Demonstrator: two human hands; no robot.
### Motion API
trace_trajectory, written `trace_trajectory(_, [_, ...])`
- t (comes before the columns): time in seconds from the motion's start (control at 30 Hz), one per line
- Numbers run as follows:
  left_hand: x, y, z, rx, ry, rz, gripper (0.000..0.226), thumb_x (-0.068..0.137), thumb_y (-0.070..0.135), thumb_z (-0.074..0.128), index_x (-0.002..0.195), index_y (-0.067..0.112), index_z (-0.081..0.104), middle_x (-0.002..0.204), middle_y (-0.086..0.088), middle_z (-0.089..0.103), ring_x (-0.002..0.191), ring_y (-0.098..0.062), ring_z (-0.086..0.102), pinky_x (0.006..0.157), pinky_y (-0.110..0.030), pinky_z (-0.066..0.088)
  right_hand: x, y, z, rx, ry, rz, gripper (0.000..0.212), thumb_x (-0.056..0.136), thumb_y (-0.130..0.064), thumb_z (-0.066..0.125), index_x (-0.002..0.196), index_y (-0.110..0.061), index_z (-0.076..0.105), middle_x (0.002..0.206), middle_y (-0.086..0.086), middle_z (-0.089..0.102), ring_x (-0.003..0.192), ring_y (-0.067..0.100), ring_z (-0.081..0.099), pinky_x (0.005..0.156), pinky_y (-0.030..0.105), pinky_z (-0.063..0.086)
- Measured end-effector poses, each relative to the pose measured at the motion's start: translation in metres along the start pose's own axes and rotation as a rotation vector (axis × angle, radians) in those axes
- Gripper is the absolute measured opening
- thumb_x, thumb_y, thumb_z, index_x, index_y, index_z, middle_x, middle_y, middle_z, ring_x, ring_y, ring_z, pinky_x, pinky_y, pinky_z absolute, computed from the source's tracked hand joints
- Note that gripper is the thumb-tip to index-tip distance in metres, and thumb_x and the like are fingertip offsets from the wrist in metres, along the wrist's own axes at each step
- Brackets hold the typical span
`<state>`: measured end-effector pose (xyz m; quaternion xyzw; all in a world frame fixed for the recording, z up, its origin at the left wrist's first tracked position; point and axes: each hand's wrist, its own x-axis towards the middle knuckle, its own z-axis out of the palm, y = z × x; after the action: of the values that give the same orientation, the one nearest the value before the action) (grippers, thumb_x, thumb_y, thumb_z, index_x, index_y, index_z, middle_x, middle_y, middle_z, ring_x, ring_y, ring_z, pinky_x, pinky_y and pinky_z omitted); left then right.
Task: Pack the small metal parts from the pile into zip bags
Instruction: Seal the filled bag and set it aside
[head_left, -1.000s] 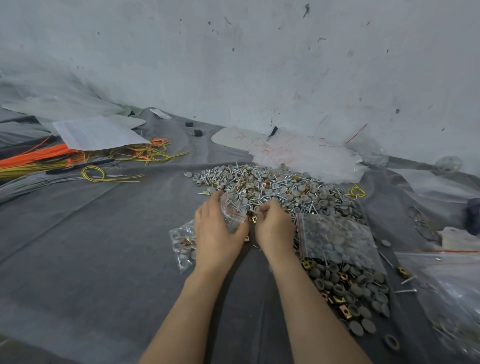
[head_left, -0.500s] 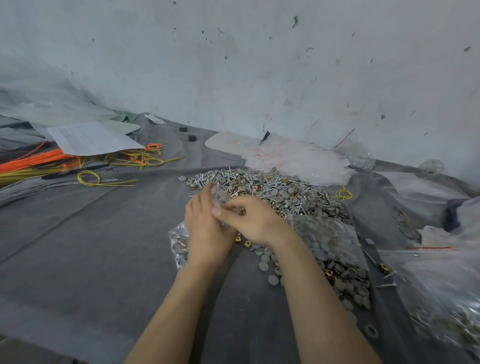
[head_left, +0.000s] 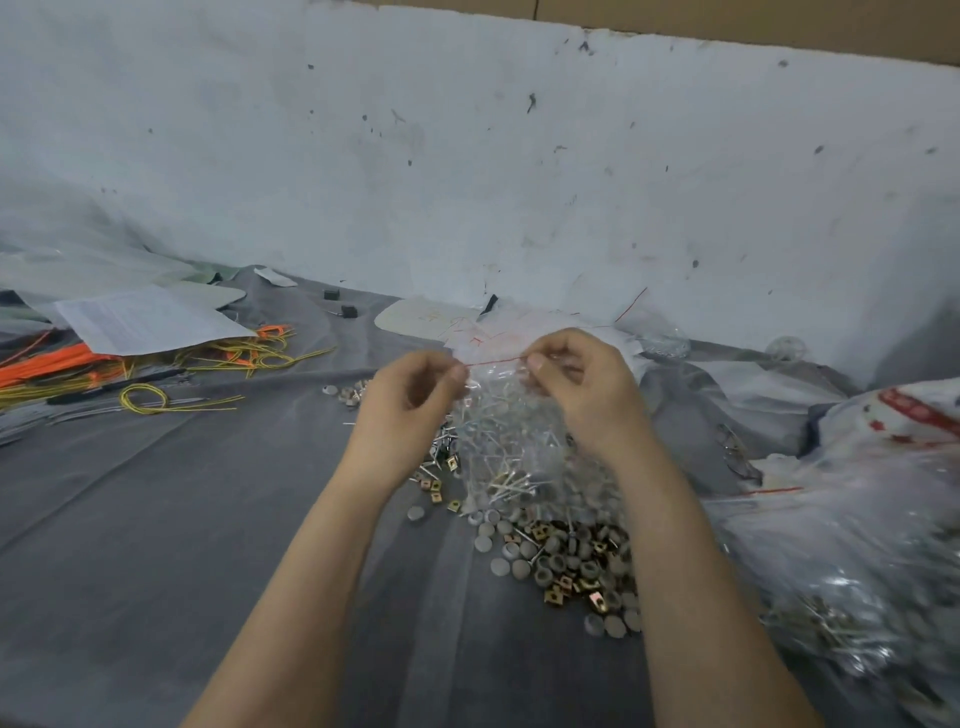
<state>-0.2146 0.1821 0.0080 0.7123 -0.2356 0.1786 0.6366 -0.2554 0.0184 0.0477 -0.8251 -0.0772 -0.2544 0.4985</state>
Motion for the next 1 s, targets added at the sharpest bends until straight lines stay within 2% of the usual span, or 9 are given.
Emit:
trace_trajectory(0.13, [0.006,0.021,0.024,0.134,-0.16,0.046,0.013,0.091,0.026,0.061,0.079,0.022,0.062,0.07,0.007,0.064,0.064,-0.006,0.056,0.061,-0.02,0.042,-0.015,0.006,-0.03,0.042,0.124,0.059,0.02,0.094,-0.009,0.056,0.082,-0.024,0.06,0.091,-0.004,0.068,0.069,-0.003,0.065,0.082,0.026,0.054])
trace_trajectory(0.23, [0.005,0.035,0.04,0.205,-0.236,0.107,0.016,0.093,0.023,0.06,0.076,0.021,0.06,0.071,0.003,0.065,0.067,-0.012,0.059,0.062,-0.023,0.044,-0.027,0.01,-0.044,-0.057,0.183,0.071,0.009,0.093,-0.013,0.058,0.095,-0.021,0.062,0.103,-0.003,0.066,0.093,0.003,0.062,0.081,0.009,0.044])
trace_trajectory(0.33, [0.002,0.045,0.056,0.305,-0.292,0.19,0.014,0.093,0.021,0.059,0.08,0.015,0.062,0.074,-0.003,0.067,0.074,-0.019,0.062,0.072,-0.03,0.046,-0.035,0.01,-0.052,-0.38,0.125,-0.017,0.022,0.09,-0.022,0.063,0.112,-0.024,0.063,0.118,-0.005,0.059,0.115,0.01,0.049,0.102,0.027,0.035])
trace_trajectory(0.43, [0.0,0.05,0.066,0.383,-0.364,0.241,0.014,0.093,0.021,0.059,0.084,0.012,0.064,0.078,-0.004,0.068,0.077,-0.018,0.062,0.074,-0.034,0.048,-0.034,0.005,-0.059,-0.473,0.021,-0.003,0.008,0.091,-0.023,0.062,0.096,-0.026,0.066,0.104,-0.005,0.064,0.108,0.016,0.055,0.101,0.046,0.037])
trace_trajectory(0.5, [0.001,0.05,0.066,0.411,-0.387,0.253,0.014,0.093,0.022,0.06,0.082,0.014,0.064,0.078,-0.001,0.069,0.077,-0.016,0.063,0.075,-0.034,0.049,-0.032,0.002,-0.061,-0.465,-0.052,0.045,0.004,0.092,-0.022,0.06,0.091,-0.024,0.063,0.095,-0.006,0.065,0.101,0.017,0.059,0.098,0.046,0.04])
trace_trajectory(0.67, [0.003,0.048,0.068,0.419,-0.433,0.22,0.013,0.093,0.021,0.059,0.083,0.016,0.066,0.077,0.003,0.07,0.077,-0.013,0.065,0.075,-0.032,0.051,-0.032,0.006,-0.064,-0.523,-0.123,0.098,0.01,0.093,-0.027,0.058,0.097,-0.019,0.061,0.106,0.003,0.066,0.105,0.02,0.057,0.094,0.042,0.042])
trace_trajectory(0.83, [0.008,0.042,0.073,0.483,-0.44,0.266,0.014,0.092,0.02,0.061,0.077,0.019,0.061,0.073,0.003,0.067,0.072,-0.011,0.062,0.069,-0.027,0.046,-0.032,0.014,-0.064,-0.503,-0.07,0.103,0.007,0.091,-0.026,0.061,0.094,-0.02,0.062,0.102,0.002,0.067,0.103,0.02,0.059,0.094,0.043,0.043])
trace_trajectory(0.93, [0.013,0.038,0.071,0.529,-0.433,0.252,0.018,0.092,0.022,0.06,0.075,0.021,0.057,0.069,0.005,0.063,0.064,-0.006,0.054,0.059,-0.022,0.04,-0.036,0.03,-0.076,-0.537,-0.017,0.212,0.005,0.091,-0.027,0.06,0.088,-0.03,0.057,0.102,-0.006,0.067,0.105,0.017,0.059,0.098,0.044,0.04])
trace_trajectory(1.0, [0.014,0.037,0.076,0.561,-0.453,0.246,0.017,0.093,0.023,0.058,0.077,0.017,0.059,0.071,0.002,0.064,0.067,-0.012,0.056,0.063,-0.028,0.043,-0.038,0.046,-0.088,-0.501,0.018,0.285,0.003,0.09,-0.023,0.061,0.088,-0.025,0.061,0.096,-0.003,0.068,0.102,0.019,0.061,0.096,0.04,0.042])
